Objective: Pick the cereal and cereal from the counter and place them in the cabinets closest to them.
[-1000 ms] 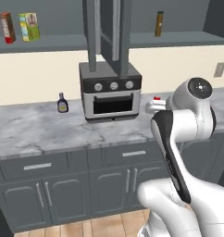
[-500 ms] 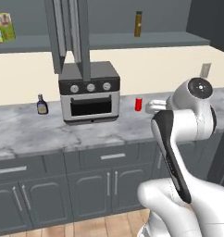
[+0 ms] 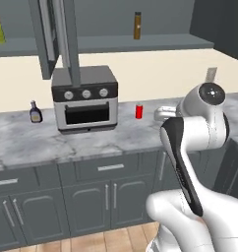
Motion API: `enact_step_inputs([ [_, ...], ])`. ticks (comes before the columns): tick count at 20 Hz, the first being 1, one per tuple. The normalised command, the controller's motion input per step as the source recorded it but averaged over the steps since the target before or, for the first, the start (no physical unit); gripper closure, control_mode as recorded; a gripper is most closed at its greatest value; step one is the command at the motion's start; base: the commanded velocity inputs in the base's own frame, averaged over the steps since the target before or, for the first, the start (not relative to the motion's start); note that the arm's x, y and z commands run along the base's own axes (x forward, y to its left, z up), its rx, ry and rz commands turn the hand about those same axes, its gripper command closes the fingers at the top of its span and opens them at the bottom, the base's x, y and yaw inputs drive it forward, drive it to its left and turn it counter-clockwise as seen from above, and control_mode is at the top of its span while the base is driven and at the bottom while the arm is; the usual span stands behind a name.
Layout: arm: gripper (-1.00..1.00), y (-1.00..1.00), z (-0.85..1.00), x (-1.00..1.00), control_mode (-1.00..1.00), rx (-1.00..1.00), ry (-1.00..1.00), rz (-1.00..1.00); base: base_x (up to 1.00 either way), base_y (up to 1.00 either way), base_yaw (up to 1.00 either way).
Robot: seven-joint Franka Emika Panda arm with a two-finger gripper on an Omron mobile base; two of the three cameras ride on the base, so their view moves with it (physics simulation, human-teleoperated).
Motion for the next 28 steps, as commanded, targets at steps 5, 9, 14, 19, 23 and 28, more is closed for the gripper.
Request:
enact_step_inputs([
  [5, -1.0, 0.0, 0.0, 0.0, 1.0, 0.0, 0.0, 0.0, -0.1, -0.44, -0.02],
  [9, -1.0, 0.0, 0.0, 0.0, 1.0, 0.0, 0.0, 0.0, -0.1, -0.35, -0.01],
  [14, -1.0, 0.0, 0.0, 0.0, 1.0, 0.0, 0.0, 0.0, 0.0, -0.02, 0.0],
  [19, -1.0, 0.0, 0.0, 0.0, 1.0, 0.0, 0.0, 0.0, 0.11, -0.01, 0.0],
  [23, -1.0, 0.0, 0.0, 0.0, 1.0, 0.0, 0.0, 0.0, 0.39, -0.03, 0.0],
  [28, -1.0, 0.0, 0.0, 0.0, 1.0, 0.0, 0.0, 0.0, 0.37, -0.07, 0.0],
])
